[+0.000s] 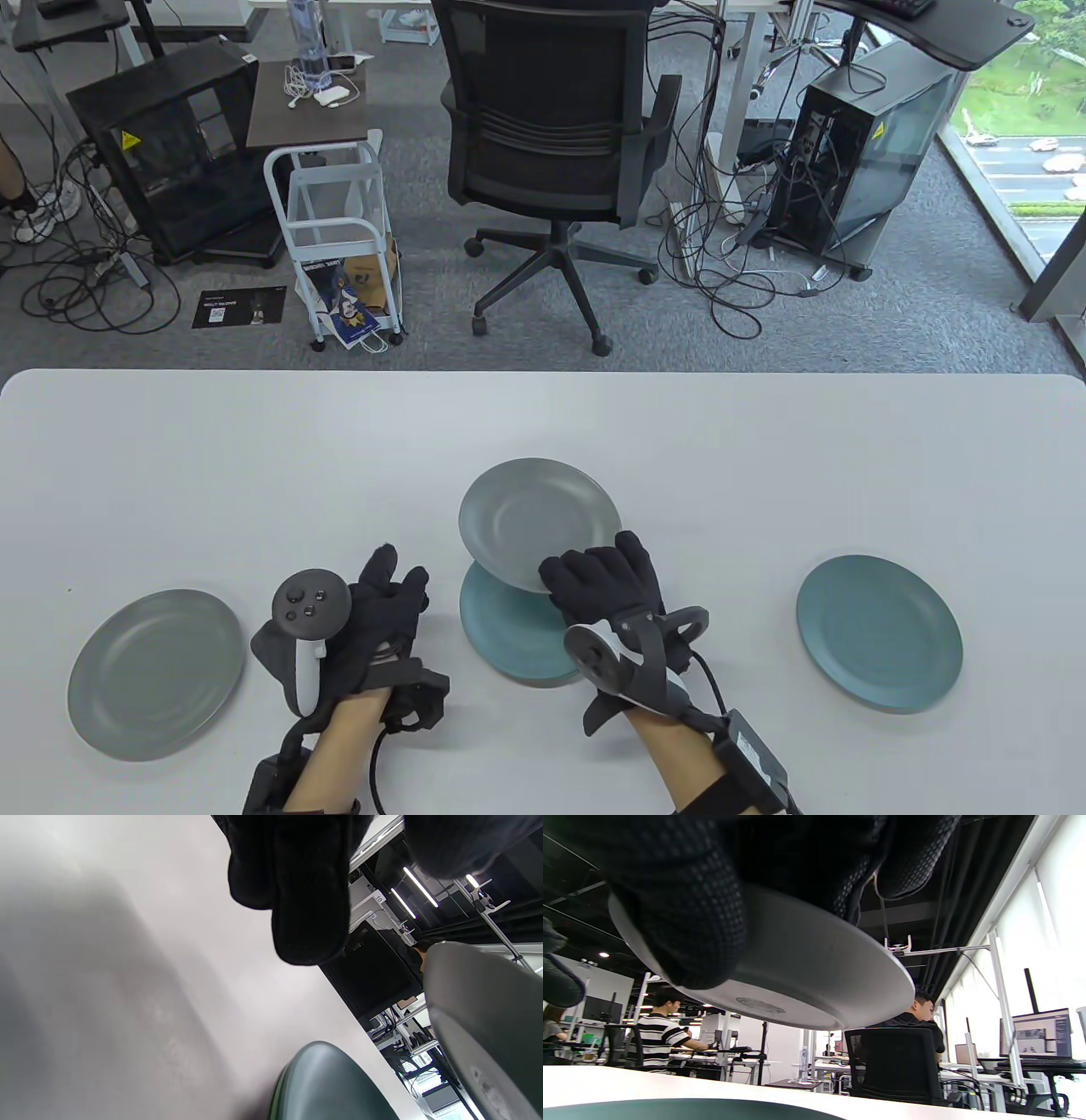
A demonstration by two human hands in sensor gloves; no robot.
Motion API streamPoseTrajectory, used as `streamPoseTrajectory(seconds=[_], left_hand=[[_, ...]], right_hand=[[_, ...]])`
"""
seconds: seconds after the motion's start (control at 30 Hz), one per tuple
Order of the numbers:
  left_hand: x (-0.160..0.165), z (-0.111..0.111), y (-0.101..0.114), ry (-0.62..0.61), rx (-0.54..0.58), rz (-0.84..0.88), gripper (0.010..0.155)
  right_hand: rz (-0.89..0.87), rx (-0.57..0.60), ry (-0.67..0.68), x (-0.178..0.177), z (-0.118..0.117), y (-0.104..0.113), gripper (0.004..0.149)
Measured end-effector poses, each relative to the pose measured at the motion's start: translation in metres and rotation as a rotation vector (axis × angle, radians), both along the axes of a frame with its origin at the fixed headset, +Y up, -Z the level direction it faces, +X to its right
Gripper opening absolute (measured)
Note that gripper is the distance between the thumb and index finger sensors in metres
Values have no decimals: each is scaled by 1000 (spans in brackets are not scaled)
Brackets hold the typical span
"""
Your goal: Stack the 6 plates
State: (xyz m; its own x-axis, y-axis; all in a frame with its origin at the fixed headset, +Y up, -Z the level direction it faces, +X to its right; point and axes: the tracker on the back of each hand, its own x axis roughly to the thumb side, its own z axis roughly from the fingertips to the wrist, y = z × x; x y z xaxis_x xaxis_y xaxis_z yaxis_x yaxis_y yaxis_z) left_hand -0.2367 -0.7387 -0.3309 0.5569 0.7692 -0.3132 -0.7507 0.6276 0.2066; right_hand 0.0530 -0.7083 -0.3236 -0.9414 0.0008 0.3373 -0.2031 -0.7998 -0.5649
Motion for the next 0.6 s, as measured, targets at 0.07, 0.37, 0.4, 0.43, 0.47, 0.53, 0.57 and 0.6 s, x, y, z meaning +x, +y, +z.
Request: streamPoseTrajectory(seconds=[0.07,0.37,0.4,0.43,0.47,0.53,0.57,0.6], left_hand=[[-1,1,0,4,10,10,71],[-1,0,-8,-23,-38,221,73],[-1,-1,-9,-29,-48,238,72],[-1,-2,-12,-44,-61,270,71],[-1,-2,-14,-45,-69,289,68],[-1,-3,-17,-43,-81,326,63],[-2,-3,-18,-43,-99,345,61],[-3,-3,-19,-39,-103,366,60]], right_hand=[[12,4,14,-4,2,0,34],[61,28,118,-25,13,1,34],[63,29,124,-26,14,1,34],[77,34,141,-28,16,0,34],[84,35,144,-29,16,0,34],[109,38,155,-32,17,-1,34],[115,37,159,-33,18,-2,34],[119,38,161,-33,18,-3,34]])
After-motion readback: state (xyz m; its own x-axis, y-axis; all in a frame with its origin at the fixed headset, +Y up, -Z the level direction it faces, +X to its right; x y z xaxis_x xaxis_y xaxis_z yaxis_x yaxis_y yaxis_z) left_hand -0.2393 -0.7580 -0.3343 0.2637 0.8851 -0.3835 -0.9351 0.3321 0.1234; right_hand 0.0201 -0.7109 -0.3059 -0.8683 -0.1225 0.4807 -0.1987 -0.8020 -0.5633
